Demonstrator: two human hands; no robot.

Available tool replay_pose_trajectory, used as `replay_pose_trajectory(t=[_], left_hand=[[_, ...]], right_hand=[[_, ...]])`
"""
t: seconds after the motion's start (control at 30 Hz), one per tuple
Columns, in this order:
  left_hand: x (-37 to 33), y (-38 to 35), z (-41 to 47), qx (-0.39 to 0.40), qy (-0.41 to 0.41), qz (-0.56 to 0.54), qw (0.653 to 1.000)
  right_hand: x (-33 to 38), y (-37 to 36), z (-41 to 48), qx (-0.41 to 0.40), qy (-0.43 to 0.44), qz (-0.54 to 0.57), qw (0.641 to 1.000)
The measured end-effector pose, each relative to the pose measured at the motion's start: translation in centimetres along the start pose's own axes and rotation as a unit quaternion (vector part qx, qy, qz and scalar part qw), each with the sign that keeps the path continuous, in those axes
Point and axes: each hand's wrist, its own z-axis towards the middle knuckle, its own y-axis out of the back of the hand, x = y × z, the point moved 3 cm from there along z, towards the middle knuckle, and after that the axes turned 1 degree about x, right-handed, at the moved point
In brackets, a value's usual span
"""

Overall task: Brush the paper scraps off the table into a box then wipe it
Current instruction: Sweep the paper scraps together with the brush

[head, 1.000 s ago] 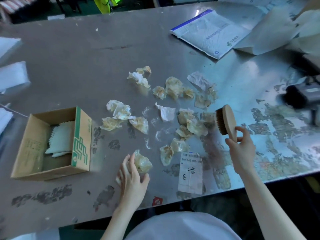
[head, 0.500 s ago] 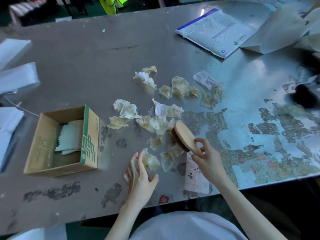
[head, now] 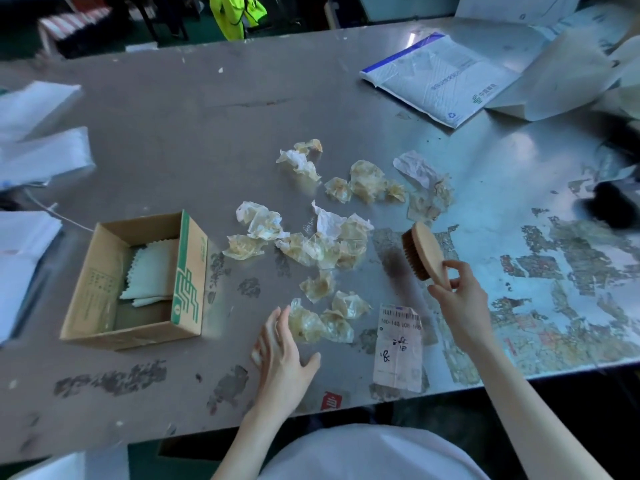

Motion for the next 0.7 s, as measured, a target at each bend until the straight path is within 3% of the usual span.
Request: replay_pose_trajectory(t=[0.47,0.57,0.7], left_hand=[[0.5,0.1,0.3,-0.026,0.0,-0.017,0.999],[0.7,0.3,0.3,-0.028,-0.006,-0.009,1.0],[0.9,0.4,0.2,-0.023,-0.001,-0.017,1.0]], right_hand=[[0.4,-6.4,-5.3,0.216,0.111,-0.122,0.963],[2.1,-5.6,-4.2,0.199,0.128,-0.099,0.967],[5.3,-3.7,-1.0,0.104,0.131,-0.035,0.985]])
